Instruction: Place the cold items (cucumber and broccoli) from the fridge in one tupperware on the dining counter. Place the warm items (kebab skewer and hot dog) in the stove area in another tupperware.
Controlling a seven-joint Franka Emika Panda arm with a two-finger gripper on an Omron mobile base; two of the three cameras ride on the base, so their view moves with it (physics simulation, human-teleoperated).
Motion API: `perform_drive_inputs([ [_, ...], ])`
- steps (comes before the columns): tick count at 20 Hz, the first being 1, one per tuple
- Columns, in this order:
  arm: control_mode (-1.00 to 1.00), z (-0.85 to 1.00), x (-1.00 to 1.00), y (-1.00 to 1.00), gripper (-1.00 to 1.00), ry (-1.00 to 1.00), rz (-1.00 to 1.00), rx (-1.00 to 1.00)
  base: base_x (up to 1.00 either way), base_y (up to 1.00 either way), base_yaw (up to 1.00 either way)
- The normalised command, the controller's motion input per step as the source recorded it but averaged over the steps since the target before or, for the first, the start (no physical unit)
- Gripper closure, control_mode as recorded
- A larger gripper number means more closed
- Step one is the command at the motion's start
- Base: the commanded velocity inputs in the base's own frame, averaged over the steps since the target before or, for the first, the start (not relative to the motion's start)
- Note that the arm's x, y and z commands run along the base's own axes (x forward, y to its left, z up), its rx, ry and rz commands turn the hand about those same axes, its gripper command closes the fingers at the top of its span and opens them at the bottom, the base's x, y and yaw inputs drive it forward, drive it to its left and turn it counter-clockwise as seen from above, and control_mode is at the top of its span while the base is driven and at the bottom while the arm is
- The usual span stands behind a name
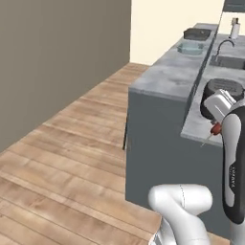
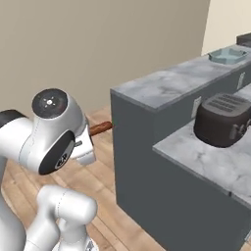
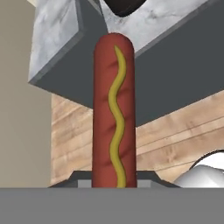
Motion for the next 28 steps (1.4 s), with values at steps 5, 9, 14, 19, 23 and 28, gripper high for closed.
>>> perform_drive_inputs([
  [5,1.00,0.00,0.00,0.00,1.00,0.00,0.00,0.00,0.47,1.00,-0.08],
  [9,1.00,0.00,0.00,0.00,1.00,0.00,0.00,0.00,0.56,1.00,-0.10],
  [14,1.00,0.00,0.00,0.00,1.00,0.00,0.00,0.00,0.76,1.00,-0.32],
  [19,1.00,0.00,0.00,0.00,1.00,0.00,0.00,0.00,0.81,1.00,-0.43],
  [23,1.00,0.00,0.00,0.00,1.00,0.00,0.00,0.00,0.76,1.00,-0.42],
  [28,1.00,0.00,0.00,0.00,1.00,0.00,0.00,0.00,0.76,1.00,-0.45],
])
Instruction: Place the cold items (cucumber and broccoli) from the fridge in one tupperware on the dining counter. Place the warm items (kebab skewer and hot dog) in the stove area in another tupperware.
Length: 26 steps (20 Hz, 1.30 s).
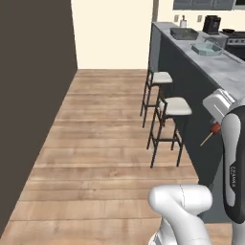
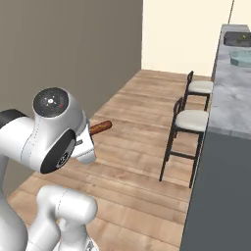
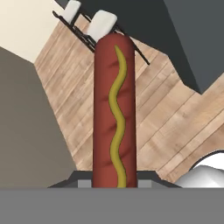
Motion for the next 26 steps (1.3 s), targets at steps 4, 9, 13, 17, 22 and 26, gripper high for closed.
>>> perform_drive_inputs([
  [4,1.00,0.00,0.00,0.00,1.00,0.00,0.00,0.00,0.78,1.00,-0.53],
  [9,1.00,0.00,0.00,0.00,1.00,0.00,0.00,0.00,0.81,1.00,-0.55],
  [13,1.00,0.00,0.00,0.00,1.00,0.00,0.00,0.00,0.85,1.00,-0.54],
  [17,1.00,0.00,0.00,0.00,1.00,0.00,0.00,0.00,0.91,1.00,-0.61],
  [22,1.00,0.00,0.00,0.00,1.00,0.00,0.00,0.00,0.92,1.00,-0.65],
  [26,1.00,0.00,0.00,0.00,1.00,0.00,0.00,0.00,0.92,1.00,-0.62],
])
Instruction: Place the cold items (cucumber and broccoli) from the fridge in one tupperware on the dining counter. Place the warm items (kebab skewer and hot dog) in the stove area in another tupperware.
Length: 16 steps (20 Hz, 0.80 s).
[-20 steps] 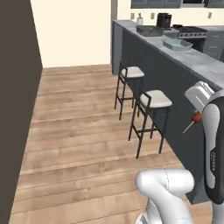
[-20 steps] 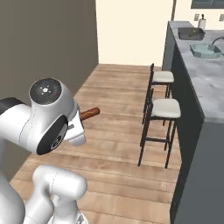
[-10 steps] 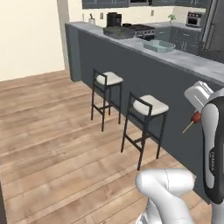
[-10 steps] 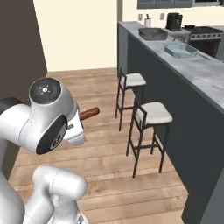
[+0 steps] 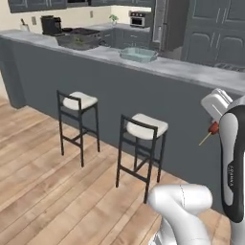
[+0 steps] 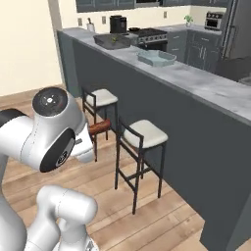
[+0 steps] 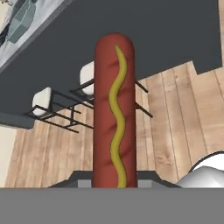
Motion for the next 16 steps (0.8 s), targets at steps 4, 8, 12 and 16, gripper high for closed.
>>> perform_drive_inputs([
  [4,1.00,0.00,0.00,0.00,1.00,0.00,0.00,0.00,0.91,1.00,-0.52],
  [8,1.00,0.00,0.00,0.00,1.00,0.00,0.00,0.00,0.91,1.00,-0.49],
  [12,1.00,0.00,0.00,0.00,1.00,0.00,0.00,0.00,0.90,1.00,-0.44],
  [16,1.00,0.00,0.00,0.00,1.00,0.00,0.00,0.00,0.90,1.00,-0.45],
])
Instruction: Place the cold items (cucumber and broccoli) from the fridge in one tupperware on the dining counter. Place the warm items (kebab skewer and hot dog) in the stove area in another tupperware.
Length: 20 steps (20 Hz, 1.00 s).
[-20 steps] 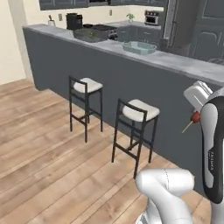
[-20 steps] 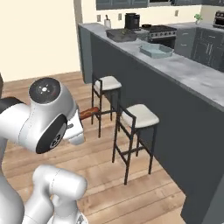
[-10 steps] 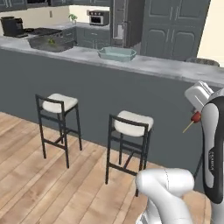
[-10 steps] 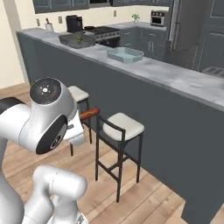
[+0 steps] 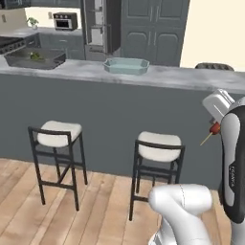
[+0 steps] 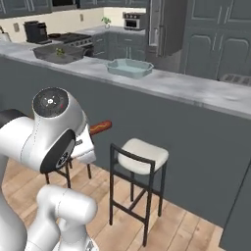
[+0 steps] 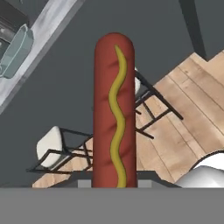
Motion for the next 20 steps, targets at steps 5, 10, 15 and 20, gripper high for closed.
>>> perform_drive_inputs([
  [5,1.00,0.00,0.00,0.00,1.00,0.00,0.00,0.00,0.92,1.00,-0.50],
  [10,1.00,0.00,0.00,0.00,1.00,0.00,0.00,0.00,0.80,0.96,-0.45],
  [15,1.00,0.00,0.00,0.00,1.00,0.00,0.00,0.00,0.32,0.94,-0.15],
  [20,1.00,0.00,0.00,0.00,1.00,0.00,0.00,0.00,0.61,0.64,-0.35],
])
